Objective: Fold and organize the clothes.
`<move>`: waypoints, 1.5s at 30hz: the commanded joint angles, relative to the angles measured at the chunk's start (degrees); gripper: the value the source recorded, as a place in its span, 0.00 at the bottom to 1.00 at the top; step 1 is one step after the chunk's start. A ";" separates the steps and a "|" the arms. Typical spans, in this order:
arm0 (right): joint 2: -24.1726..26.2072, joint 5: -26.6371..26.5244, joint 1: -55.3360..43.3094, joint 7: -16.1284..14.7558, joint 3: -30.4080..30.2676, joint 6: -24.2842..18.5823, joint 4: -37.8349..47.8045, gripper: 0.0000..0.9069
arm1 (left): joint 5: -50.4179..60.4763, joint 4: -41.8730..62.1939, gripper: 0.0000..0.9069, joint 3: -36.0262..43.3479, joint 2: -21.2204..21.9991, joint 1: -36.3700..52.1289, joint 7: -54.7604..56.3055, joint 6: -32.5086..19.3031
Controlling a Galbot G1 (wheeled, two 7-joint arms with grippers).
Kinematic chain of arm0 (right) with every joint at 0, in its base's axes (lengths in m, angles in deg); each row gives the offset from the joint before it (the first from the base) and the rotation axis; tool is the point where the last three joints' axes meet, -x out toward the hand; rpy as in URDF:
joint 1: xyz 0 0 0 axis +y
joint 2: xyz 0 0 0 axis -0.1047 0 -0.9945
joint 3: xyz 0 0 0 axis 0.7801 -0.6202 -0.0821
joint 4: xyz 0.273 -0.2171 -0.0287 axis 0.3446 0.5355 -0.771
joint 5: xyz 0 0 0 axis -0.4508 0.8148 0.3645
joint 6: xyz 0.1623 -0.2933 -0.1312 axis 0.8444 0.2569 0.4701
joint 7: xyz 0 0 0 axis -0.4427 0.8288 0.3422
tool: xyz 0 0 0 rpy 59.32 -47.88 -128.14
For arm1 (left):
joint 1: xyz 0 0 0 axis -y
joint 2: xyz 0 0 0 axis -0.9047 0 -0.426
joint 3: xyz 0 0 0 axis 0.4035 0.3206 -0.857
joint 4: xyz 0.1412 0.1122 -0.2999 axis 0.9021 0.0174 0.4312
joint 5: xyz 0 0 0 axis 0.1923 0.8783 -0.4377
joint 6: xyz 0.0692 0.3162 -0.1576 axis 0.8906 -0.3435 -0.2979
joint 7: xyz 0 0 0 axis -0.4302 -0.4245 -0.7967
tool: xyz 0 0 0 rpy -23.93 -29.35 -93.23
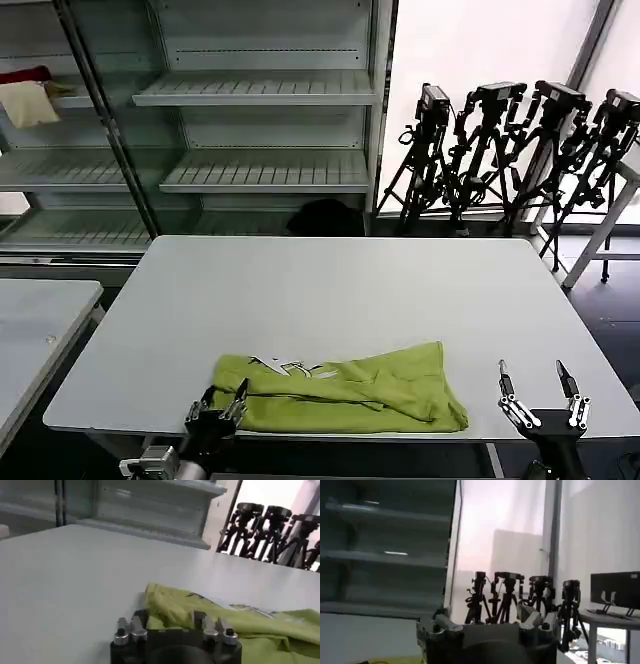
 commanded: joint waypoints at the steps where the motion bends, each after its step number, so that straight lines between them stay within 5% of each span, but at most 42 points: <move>1: -0.02 -0.98 -0.11 -0.19 0.06 0.27 0.04 1.00 | 2.25 1.22 0.00 1.80 0.50 0.39 -0.40 -0.57; 12: -0.30 -0.72 -0.83 -0.14 -0.18 0.93 -0.24 1.00 | -0.32 -4.71 0.00 -1.65 -1.30 1.08 2.89 0.76; 24: -0.02 -0.58 -2.21 0.08 -0.50 2.11 -0.89 1.00 | -12.20 -1.99 0.00 -26.36 -11.96 2.29 3.18 3.70; 32: -0.17 -0.52 -1.66 0.29 -0.18 1.95 -1.24 1.00 | -12.49 -6.02 0.00 -34.05 -11.91 5.37 3.34 7.07; 35: -0.09 -0.52 -1.17 0.48 0.07 1.75 -1.24 1.00 | -12.20 -8.85 0.00 -32.76 -11.49 3.84 0.57 7.24; 45: -0.59 -0.21 -1.14 0.76 -0.05 1.74 -1.43 1.00 | 5.69 -11.37 0.00 -3.79 -11.26 -2.56 -10.55 -3.01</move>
